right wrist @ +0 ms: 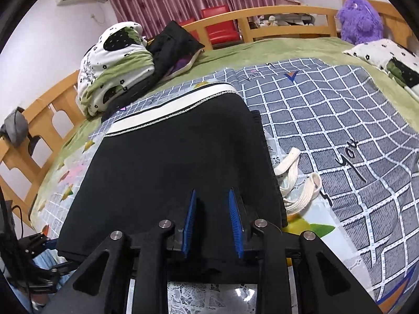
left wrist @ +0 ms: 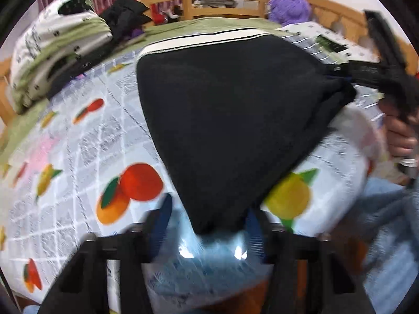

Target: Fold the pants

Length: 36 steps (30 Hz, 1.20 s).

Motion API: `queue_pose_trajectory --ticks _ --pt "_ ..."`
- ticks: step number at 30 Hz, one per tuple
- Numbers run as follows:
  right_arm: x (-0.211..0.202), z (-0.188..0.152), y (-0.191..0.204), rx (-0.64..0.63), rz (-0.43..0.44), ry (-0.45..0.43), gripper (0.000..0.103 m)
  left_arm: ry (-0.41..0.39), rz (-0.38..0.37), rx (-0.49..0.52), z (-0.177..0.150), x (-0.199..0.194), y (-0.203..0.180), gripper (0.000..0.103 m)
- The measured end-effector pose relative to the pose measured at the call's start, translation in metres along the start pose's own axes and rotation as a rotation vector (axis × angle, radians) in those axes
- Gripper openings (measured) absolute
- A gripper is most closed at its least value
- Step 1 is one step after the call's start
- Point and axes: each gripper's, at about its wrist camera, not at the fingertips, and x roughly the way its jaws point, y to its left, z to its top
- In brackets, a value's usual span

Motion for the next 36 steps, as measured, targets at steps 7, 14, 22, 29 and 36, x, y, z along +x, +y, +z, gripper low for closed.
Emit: queue_pose_trajectory --ticks 7,14,22,29,36 --pt "0.006 -0.011 0.014 -0.065 -0.021 0.038 0.017 -0.104 0.096 -0.196 0.003 -0.014 0.067 0.017" --pt "-0.003 -0.019 0.046 -0.199 0.016 0.058 0.026 -0.038 -0.054 -0.291 -0.011 -0.017 0.107 0.045" --pt "-0.020 0.007 0.032 -0.093 0.015 -0.074 0.029 -0.175 -0.102 -0.275 0.030 -0.056 0.113 0.052" --pt "0.016 -0.020 0.043 -0.200 -0.117 0.015 0.030 -0.023 -0.191 -0.241 0.036 0.012 0.086 0.052" --pt "0.000 -0.001 0.036 -0.134 -0.006 -0.026 0.040 -0.007 -0.248 -0.279 0.020 0.019 0.105 0.061"
